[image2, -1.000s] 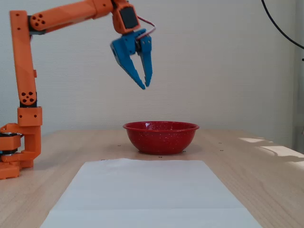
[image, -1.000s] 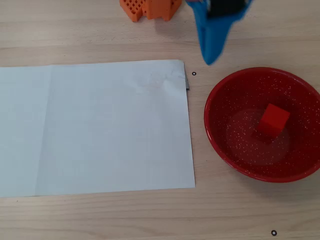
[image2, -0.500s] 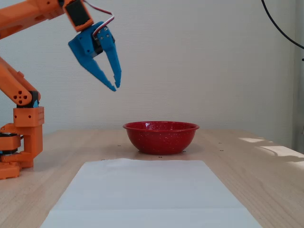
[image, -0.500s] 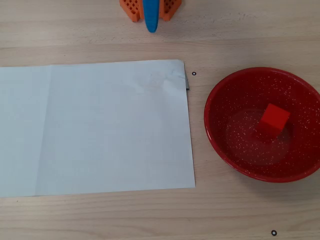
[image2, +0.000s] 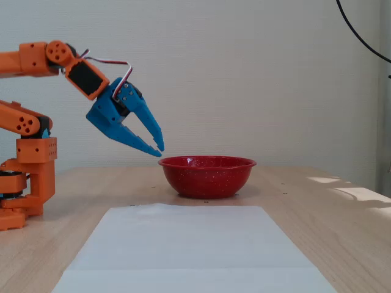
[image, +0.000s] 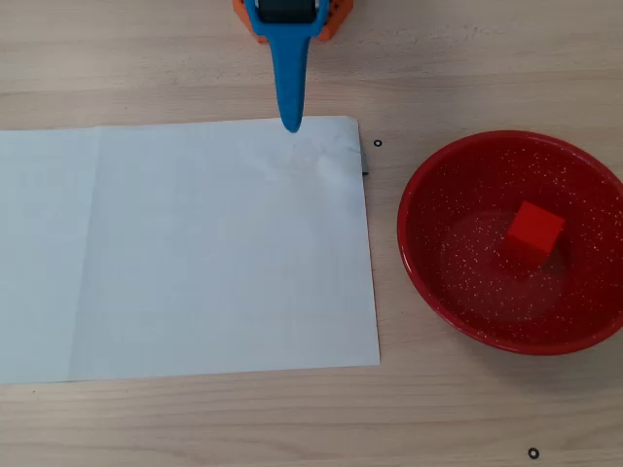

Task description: Grasp the red cube and put it in the red bowl

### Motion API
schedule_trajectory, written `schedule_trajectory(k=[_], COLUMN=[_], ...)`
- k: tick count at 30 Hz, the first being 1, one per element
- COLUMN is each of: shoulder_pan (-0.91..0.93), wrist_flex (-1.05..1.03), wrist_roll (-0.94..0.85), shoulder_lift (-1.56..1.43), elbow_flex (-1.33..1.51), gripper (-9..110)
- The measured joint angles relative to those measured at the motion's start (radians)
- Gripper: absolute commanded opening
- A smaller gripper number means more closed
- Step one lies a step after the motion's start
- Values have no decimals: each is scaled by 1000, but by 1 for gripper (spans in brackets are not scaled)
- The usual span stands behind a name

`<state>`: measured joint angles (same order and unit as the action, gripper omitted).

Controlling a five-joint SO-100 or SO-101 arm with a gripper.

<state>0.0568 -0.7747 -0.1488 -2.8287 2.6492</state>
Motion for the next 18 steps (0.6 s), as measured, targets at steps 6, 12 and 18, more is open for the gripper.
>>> schedule_trajectory(k=[6, 12, 18], shoulder_pan=[0, -2, 0], wrist_flex=[163, 379, 364], wrist_roll=[0, 6, -20], shoulder_lift=[-163, -239, -390], elbow_flex=[241, 411, 476], gripper=[0, 0, 0])
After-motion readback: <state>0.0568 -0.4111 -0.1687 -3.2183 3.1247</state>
